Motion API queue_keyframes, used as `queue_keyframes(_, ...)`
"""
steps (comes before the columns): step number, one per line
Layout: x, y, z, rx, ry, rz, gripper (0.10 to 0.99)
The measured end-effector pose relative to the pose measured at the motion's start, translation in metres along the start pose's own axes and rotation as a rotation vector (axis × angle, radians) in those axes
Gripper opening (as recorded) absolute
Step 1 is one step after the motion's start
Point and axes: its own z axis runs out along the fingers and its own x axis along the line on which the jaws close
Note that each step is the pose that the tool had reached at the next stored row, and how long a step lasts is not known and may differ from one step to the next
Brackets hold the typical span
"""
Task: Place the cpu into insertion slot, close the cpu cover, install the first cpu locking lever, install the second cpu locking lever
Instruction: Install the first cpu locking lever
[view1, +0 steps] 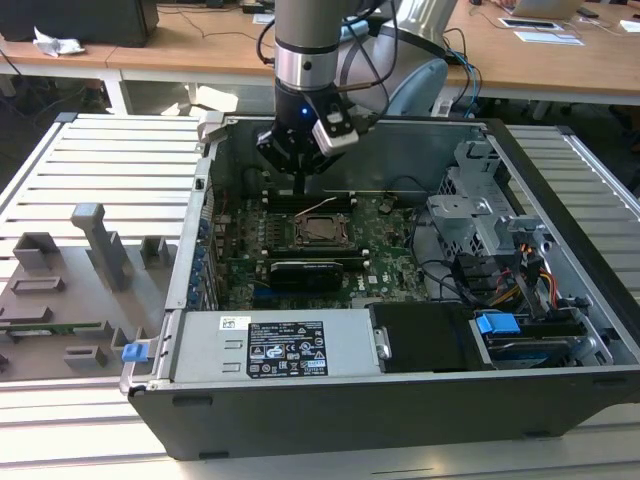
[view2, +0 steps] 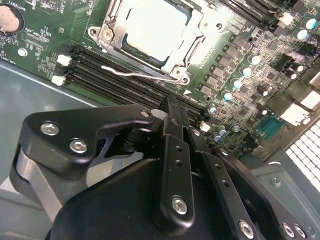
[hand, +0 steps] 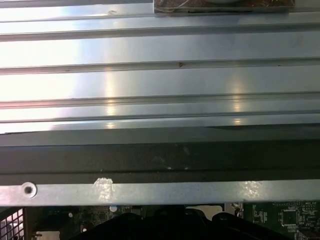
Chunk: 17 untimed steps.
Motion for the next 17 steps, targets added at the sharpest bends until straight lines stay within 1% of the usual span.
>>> queue_keyframes(5,0.0000,0.0000,0.0058,0.000,0.0000,0.000,0.106)
queue_keyframes(7,-0.0002,0.0000,0.0094,0.000,0.0000,0.000,0.106)
queue_keyframes(9,-0.0008,0.0000,0.0109,0.000,0.0000,0.000,0.106)
queue_keyframes(11,-0.0043,0.0002,0.0141,0.000,0.0001,0.000,0.106)
queue_keyframes(14,-0.0120,0.0004,0.0177,0.000,0.0000,0.000,0.106)
queue_keyframes(17,-0.0156,0.0005,0.0200,0.000,0.0000,0.000,0.106)
